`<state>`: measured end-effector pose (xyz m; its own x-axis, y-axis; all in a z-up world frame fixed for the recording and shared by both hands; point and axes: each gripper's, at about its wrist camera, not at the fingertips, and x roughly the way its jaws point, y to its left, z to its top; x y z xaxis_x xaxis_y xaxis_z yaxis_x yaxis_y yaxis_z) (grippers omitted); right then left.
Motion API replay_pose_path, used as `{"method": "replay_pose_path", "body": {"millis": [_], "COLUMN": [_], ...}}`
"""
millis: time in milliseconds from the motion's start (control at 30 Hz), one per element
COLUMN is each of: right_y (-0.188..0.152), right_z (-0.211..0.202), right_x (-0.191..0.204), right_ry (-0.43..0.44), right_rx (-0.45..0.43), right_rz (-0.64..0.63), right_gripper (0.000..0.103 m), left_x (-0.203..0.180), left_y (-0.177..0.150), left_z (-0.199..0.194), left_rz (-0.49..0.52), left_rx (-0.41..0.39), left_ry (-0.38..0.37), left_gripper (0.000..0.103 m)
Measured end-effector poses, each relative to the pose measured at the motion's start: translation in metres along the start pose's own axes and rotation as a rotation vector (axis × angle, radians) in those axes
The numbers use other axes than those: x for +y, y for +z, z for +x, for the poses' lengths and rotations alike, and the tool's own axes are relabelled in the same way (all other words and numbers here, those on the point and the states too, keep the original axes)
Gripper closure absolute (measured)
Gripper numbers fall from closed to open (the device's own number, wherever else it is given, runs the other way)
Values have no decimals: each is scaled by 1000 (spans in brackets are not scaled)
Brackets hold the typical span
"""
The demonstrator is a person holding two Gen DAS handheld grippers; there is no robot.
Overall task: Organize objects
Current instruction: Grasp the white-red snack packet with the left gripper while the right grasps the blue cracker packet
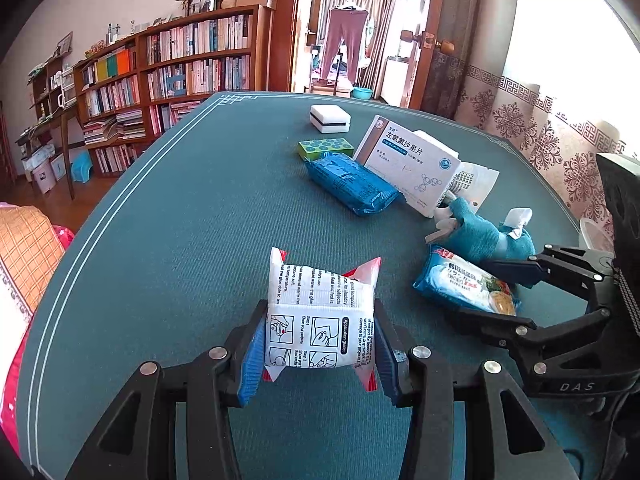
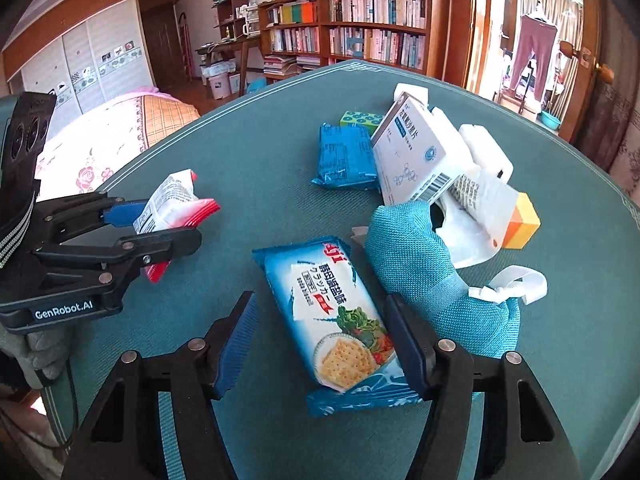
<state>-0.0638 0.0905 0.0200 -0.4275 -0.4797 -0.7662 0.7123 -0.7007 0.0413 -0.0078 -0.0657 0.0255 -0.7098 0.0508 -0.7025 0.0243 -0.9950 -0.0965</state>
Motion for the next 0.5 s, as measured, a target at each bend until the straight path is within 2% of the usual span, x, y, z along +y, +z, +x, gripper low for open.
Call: {"method": "replay_pose_path", "body": {"millis": [67, 133, 433, 500], "right_y": [-4, -8, -2, -4], "right_z": [1, 0, 7, 7], "right_x": [3, 8, 14, 16], "right_ry": [13, 12, -47, -72], "right_rx": [17, 29, 4, -2], "right_rz": [3, -6, 34, 34], "right_gripper": [52, 55, 55, 58], "left_x": [-1, -1, -5, -5], "left_y": [0, -1, 1, 2], "left_z": [0, 0, -2, -2], "left_rz": [2, 5, 11, 10], "left_rx": [2, 1, -6, -8], "left_ry": [2, 1, -2, -2], "left_gripper": [53, 53, 53, 53]}}
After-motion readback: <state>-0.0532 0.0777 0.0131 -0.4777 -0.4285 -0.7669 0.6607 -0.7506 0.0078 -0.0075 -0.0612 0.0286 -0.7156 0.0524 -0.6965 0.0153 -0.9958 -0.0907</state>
